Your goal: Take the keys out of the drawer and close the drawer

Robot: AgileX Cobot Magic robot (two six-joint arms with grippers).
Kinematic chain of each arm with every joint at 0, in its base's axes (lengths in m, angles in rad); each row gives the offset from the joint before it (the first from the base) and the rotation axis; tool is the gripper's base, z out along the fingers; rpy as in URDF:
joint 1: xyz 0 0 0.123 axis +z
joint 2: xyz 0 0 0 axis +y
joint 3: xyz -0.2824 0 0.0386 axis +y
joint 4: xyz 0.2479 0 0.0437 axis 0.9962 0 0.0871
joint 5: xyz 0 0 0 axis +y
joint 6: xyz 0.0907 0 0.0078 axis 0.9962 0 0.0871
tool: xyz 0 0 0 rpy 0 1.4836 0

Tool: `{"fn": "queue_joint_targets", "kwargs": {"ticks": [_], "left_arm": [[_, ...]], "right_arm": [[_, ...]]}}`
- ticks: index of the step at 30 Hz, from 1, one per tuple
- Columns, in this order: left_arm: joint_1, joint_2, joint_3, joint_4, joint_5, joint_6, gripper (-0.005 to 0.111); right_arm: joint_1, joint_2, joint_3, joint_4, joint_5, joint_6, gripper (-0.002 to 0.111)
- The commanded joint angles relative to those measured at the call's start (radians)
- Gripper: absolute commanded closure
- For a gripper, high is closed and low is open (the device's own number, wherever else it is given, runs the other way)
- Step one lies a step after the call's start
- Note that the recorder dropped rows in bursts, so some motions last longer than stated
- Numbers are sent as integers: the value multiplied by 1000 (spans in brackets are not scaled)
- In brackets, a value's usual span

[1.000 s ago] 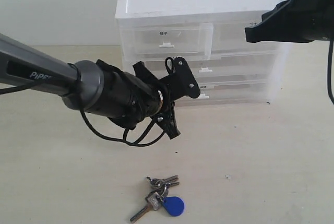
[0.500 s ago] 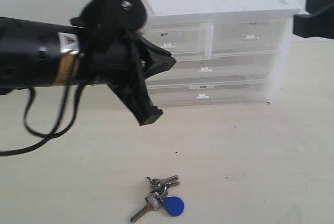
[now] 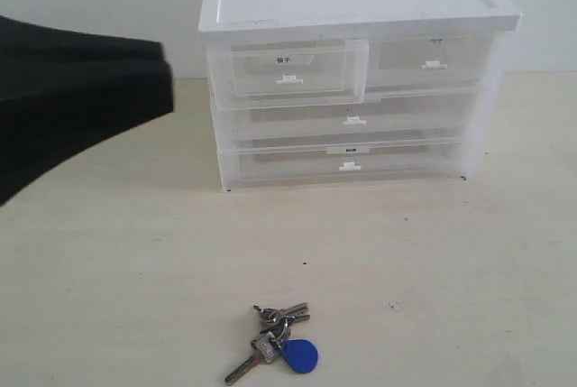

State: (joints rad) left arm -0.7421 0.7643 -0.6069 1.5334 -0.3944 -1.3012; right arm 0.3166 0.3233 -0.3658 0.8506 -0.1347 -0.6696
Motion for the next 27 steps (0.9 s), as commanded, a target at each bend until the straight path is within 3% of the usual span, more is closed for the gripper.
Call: {"fn": "queue_joint_targets", "kwargs": {"ticks": [1, 16, 27], "left_arm": [[0, -122, 48, -39, -7, -36, 102], [0, -413, 167, -12, -33, -98, 102], [0, -449, 167, 0, -67, -98, 102]], "right_arm": [[-5, -74, 8, -1, 61, 6, 108], [-5, -92, 8, -1, 199, -20, 108], [-5, -92, 8, 2, 214, -8, 108]]}}
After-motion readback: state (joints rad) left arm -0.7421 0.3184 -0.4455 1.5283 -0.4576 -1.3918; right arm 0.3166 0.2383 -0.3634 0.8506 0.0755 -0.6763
